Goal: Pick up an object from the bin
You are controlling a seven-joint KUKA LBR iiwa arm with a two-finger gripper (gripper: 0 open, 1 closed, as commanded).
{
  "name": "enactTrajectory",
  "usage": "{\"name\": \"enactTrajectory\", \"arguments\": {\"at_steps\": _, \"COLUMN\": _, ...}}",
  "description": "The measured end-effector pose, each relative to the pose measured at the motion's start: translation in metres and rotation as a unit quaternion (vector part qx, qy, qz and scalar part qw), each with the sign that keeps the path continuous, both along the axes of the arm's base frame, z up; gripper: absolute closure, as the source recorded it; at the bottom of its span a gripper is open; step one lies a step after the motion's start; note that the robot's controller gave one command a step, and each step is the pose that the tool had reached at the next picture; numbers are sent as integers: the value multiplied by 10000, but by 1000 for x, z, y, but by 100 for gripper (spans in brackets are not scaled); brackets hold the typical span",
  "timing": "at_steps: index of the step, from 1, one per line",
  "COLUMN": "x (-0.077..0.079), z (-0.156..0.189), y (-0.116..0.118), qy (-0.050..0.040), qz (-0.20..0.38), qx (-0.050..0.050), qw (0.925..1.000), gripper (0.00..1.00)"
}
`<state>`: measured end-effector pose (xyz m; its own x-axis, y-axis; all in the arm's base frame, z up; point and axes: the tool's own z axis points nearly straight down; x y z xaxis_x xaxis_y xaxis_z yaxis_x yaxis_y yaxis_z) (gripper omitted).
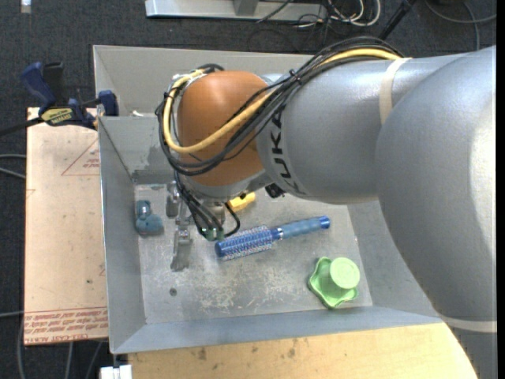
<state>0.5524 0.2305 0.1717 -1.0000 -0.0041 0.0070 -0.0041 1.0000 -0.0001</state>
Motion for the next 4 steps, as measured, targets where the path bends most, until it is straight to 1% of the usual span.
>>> {"name": "enactTrajectory", "arguments": {"at_steps": 1, "x": 69, "z": -106, "y": 4, "qy": -28, "qz": -782, "qx": -1, "qw": 9969, "gripper": 0}}
{"name": "enactTrajectory", "arguments": {"at_steps": 2, "x": 70, "z": -102, "y": 4, "qy": -43, "qz": -792, "qx": 8, "qw": 9968, "gripper": 100}}
{"name": "enactTrajectory", "arguments": {"at_steps": 3, "x": 70, "z": -102, "y": 4, "qy": -42, "qz": -795, "qx": 9, "qw": 9968, "gripper": 0}}
{"name": "enactTrajectory", "arguments": {"at_steps": 4, "x": 70, "z": -102, "y": 4, "qy": -42, "qz": -795, "qx": 10, "qw": 9968, "gripper": 100}}
